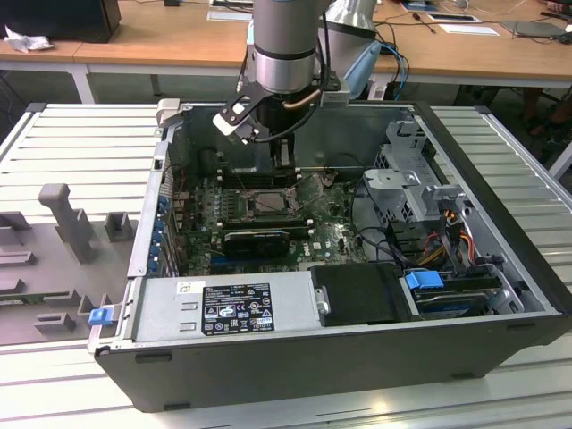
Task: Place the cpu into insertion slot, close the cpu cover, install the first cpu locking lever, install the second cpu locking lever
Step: 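Close the cpu cover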
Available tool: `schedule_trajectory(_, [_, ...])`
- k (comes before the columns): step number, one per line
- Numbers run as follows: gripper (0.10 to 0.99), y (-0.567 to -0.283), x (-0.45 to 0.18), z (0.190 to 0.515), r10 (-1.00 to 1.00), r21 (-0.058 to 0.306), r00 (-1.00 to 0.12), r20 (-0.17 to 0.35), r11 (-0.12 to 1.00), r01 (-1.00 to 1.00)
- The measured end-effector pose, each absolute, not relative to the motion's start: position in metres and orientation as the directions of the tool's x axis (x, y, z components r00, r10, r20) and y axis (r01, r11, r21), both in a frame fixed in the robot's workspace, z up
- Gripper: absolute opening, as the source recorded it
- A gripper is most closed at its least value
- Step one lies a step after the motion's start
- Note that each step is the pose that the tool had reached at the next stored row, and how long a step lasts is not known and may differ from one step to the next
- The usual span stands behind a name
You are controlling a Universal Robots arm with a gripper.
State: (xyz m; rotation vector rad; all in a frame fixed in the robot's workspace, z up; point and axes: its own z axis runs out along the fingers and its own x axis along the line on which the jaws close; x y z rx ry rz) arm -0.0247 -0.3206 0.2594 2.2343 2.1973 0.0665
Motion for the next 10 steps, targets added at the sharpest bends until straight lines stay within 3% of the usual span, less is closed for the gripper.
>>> schedule_trajectory(10, [0.106,-0.321,0.001,0.267,1.000,0.030,0.016,0.026,-0.017,0.999])
